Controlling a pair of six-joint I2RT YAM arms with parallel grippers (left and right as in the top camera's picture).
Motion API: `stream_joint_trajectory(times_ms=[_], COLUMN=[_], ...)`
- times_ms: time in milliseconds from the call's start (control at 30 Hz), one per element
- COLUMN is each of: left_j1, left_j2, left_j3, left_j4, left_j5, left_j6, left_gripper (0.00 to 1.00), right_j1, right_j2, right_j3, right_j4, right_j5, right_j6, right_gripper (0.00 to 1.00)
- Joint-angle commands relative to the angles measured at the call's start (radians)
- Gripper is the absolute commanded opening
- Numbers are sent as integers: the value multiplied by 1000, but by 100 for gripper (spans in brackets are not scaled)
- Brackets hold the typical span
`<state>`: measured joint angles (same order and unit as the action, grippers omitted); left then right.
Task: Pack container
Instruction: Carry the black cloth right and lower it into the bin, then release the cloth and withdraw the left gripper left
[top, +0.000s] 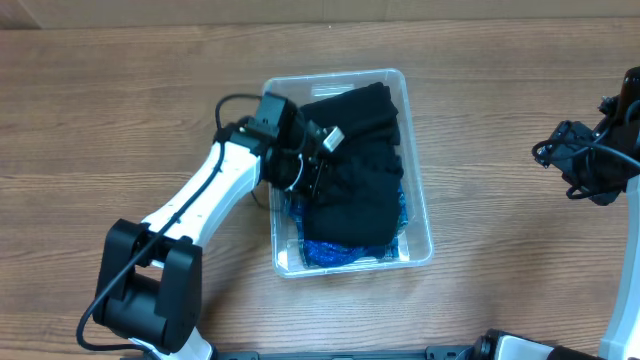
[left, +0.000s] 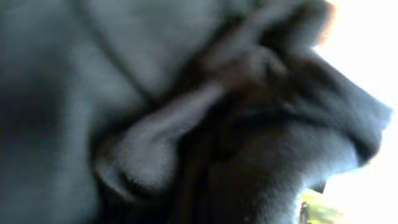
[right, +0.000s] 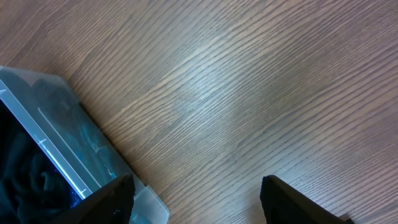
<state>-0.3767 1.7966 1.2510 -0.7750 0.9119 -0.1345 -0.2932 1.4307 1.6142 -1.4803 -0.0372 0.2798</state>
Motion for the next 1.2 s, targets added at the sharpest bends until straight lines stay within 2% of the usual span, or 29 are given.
stream_joint_trajectory(times_ms=[0, 167, 233, 267, 367, 533, 567, 600, 800, 933, 1000, 1067, 1167], left_j1=[-10, -8, -7, -6, -2, -1, -1, -1, -1, -1, 6, 17, 56], left_j2=[8, 8, 8, 8, 8, 8, 8, 8, 7, -11, -40, -70, -140], left_j3=[-77, -74, -64, -55, 2, 140, 168, 192, 312, 399, 446, 472, 482], left_j4=[14, 14, 26, 29, 32, 23, 14, 6, -67, -136, -166, -186, -221], left_j5=[-129, -269, -269, -269, -269, -282, -297, -312, -429, -551, -678, -818, -1088], left_j6=[-129, -126, -101, -90, -48, 1, 0, 0, 18, 34, 3, -66, -190], left_gripper=[4, 7, 15, 25, 37, 74, 82, 99, 100, 100, 100, 100, 100], right_j1=[-2, -2, -2, -2, -2, -2, -2, -2, -2, 28, 92, 164, 309], right_j2=[0, 0, 0, 0, 0, 0, 0, 0, 0, 0, 0, 0, 1], right_j3=[2, 2, 2, 2, 2, 2, 2, 2, 2, 2, 2, 2, 2], right_j4=[4, 4, 4, 4, 4, 3, 2, 2, 6, 22, 29, 37, 60], right_j5=[-3, -3, -3, -3, -3, -3, -3, -3, -41, -311, -401, -406, -405], right_j6=[-7, -7, -7, -7, -7, -7, -7, -7, -27, -233, -347, -391, -439], right_gripper=[69, 69, 69, 69, 69, 69, 69, 69, 69, 66, 58, 51, 46])
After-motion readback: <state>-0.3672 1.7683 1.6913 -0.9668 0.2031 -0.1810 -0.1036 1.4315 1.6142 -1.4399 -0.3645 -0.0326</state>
